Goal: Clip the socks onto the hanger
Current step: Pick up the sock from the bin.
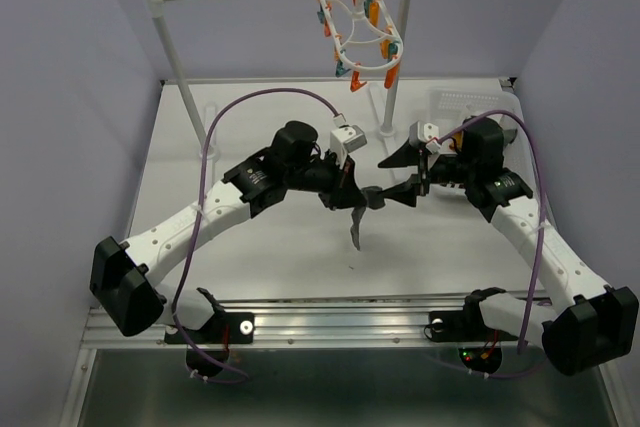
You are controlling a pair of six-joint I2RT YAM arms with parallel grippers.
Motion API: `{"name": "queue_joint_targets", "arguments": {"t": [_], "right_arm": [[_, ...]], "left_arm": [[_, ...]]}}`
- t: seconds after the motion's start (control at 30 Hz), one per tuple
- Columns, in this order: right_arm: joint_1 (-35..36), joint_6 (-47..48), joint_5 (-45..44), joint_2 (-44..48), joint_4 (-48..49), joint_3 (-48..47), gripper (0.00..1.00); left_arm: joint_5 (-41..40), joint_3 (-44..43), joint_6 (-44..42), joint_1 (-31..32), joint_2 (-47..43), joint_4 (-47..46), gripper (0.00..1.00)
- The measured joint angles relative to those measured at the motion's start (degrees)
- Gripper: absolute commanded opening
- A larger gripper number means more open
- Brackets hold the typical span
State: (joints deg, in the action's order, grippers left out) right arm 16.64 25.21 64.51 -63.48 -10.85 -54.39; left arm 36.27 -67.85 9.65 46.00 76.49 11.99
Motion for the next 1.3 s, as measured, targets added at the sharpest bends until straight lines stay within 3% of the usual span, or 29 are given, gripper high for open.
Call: {"name": "queue_joint_targets", "arguments": {"t": [0.27, 0.37, 0.4, 0.6, 0.63, 0.7, 0.73, 0.77, 0.8, 0.87, 0.9, 1.1, 1.3], "right_arm": [[1.1, -0.8, 1.7, -1.0, -0.3, -0.8, 0.65], [1.5, -0.6, 1.9, -1.9, -0.5, -1.4, 0.54], [1.7, -0.5, 2.0, -1.9, -0.7, -1.4, 0.44], [1.8, -0.1, 2.0, -1.9, -1.2, -1.4, 0.17], [1.8, 0.0, 2.0, -1.9, -1.2, -1.4, 0.08], [1.8, 0.3, 1.9, -1.9, -1.3, -1.4, 0.02], [1.8, 0.0, 1.8, -1.9, -1.4, -1.5, 0.01], [1.8, 0.0, 1.6, -1.9, -1.5, -1.5, 0.01], [1.8, -0.2, 1.2, -1.9, -1.5, -1.6, 0.01], [1.8, -1.3, -1.0, -1.9, -1.6, -2.0, 0.01], [1.8, -2.2, -2.9, -1.9, -1.6, -2.4, 0.01], [1.8, -8.3, -15.1, -2.6, -2.0, -5.2, 0.01], [1.8, -17.0, -24.4, -6.5, -4.6, -11.7, 0.01]], "left_arm": [[1.4, -3.6, -1.4, 0.0, 2.2, 2.2, 0.00], [2.0, -4.4, -1.7, 0.0, 2.6, 2.5, 0.00], [2.4, -4.6, -1.9, 0.0, 2.9, 2.5, 0.00], [3.5, -4.7, -2.4, 0.0, 4.0, 2.7, 0.00], [3.5, -4.7, -2.5, 0.0, 4.0, 2.9, 0.00], [3.3, -4.7, -2.8, 0.0, 4.0, 3.3, 0.00], [2.9, -4.7, -3.1, 0.0, 4.0, 3.5, 0.07], [2.0, -4.8, -3.2, 0.0, 4.0, 4.0, 0.40], [1.4, -4.9, -3.2, 0.0, 4.0, 4.5, 0.54], [-1.6, -5.6, -3.0, 0.0, 4.0, 5.9, 0.63], [-3.6, -6.0, -2.8, 0.0, 3.9, 6.5, 0.75], [-17.6, -5.9, 0.6, 0.0, -0.5, 7.5, 0.98], [-33.2, -4.7, 4.5, 0.0, -10.7, 4.7, 0.99]]}}
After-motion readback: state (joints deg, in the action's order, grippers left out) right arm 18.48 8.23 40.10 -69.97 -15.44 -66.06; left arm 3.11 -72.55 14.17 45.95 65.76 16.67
